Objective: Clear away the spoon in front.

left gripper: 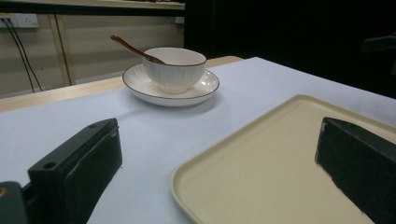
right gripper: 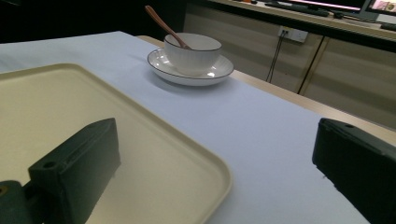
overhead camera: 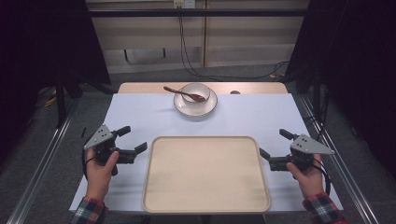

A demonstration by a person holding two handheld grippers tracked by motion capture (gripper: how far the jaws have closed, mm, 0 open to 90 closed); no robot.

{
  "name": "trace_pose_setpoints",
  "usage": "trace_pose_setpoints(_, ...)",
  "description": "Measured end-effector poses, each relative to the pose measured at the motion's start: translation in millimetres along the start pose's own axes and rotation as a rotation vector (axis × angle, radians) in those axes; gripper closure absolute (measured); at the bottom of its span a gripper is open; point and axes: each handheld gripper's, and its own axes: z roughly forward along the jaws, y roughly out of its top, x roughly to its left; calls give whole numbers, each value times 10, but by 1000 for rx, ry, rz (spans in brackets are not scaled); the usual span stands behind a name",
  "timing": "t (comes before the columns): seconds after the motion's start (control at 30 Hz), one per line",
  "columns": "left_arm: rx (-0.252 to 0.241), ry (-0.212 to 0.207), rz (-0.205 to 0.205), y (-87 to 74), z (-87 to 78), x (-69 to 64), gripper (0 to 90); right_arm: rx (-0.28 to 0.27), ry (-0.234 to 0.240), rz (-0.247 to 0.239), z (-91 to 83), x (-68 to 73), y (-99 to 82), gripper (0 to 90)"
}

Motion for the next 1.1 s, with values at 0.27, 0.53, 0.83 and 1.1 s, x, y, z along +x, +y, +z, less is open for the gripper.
trace_pose_setpoints(0.27, 16, 13, -4, -6, 39, -29, 5, -10, 19, -2, -15, 5, 2, 5)
trace_pose_setpoints(0.53, 35, 45, -22, 30, 129, 56, 5, -5, 25, 12, -6, -36, -10, 5)
trace_pose_setpoints(0.83, 21, 24, -28, 96, 269, 107, 2, 5, -1, 24, -39, -61, -37, 5)
trace_pose_setpoints(1.1, 30, 2, -27, 118, 343, 100, 0, 3, 3, 12, -44, -30, -38, 5)
